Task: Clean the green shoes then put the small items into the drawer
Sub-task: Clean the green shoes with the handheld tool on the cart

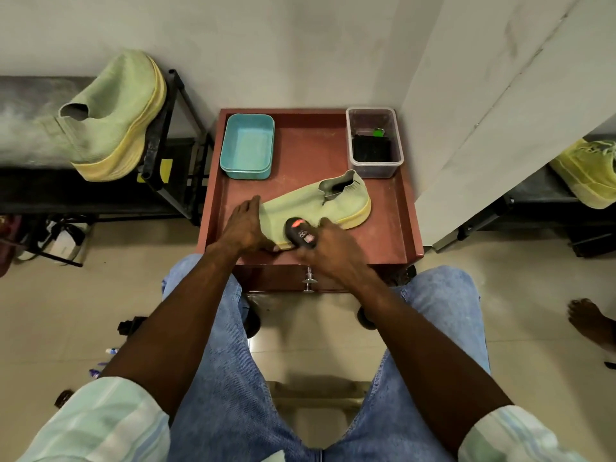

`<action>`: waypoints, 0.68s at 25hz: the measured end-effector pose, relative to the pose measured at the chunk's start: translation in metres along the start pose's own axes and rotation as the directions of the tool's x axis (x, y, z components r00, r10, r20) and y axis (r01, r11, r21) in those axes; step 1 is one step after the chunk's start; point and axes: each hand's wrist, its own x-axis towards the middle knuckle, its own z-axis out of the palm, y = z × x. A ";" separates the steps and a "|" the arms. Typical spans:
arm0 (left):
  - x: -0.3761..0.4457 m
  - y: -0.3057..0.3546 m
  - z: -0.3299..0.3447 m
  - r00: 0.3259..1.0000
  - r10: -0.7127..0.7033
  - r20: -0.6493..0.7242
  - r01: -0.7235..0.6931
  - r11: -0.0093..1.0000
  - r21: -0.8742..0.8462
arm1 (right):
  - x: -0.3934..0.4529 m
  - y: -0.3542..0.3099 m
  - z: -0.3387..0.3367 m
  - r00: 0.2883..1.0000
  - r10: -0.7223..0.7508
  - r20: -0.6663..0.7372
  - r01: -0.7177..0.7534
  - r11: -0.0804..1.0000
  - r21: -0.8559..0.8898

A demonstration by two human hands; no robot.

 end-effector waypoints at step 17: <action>0.008 -0.029 -0.026 0.807 -0.476 0.349 0.513 0.275 -0.813 | 0.012 -0.015 0.008 0.930 0.283 -0.236 -0.285 0.958 0.026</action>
